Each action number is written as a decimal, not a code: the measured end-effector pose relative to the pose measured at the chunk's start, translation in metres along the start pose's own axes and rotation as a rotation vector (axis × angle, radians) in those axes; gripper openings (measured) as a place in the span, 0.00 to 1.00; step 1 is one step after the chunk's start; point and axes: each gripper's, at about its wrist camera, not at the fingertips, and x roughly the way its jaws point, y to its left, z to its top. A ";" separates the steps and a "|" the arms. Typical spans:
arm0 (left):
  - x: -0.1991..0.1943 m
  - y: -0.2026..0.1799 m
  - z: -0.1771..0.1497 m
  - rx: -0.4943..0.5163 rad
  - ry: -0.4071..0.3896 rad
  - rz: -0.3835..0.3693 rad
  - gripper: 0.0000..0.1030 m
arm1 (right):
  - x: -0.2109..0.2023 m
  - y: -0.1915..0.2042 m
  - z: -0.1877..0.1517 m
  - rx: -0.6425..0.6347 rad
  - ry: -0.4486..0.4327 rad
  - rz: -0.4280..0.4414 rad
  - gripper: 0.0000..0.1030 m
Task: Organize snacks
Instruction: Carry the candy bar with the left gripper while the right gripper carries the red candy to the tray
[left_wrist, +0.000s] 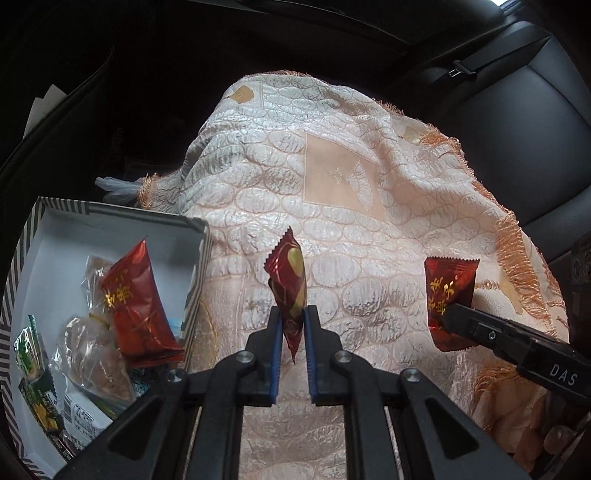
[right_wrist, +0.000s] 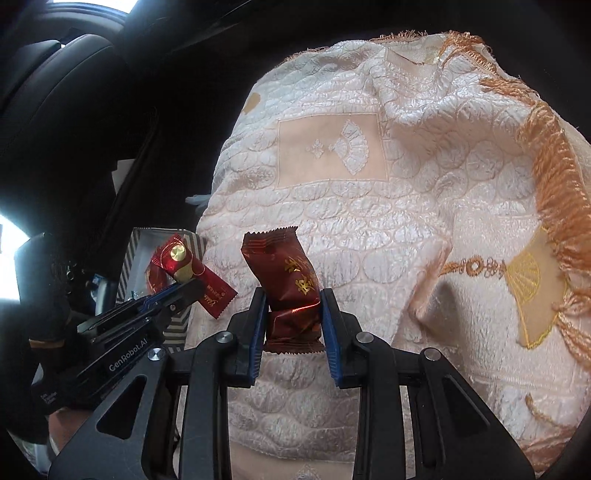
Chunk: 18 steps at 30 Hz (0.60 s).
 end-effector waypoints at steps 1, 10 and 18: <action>-0.001 0.001 0.000 -0.001 -0.004 0.001 0.12 | -0.001 -0.001 -0.002 0.003 0.000 -0.001 0.26; -0.031 0.010 -0.017 0.010 -0.038 -0.006 0.12 | -0.007 0.013 -0.014 -0.028 0.014 0.031 0.26; -0.067 0.026 -0.045 0.024 -0.084 0.027 0.12 | 0.005 0.052 -0.029 -0.111 0.061 0.067 0.26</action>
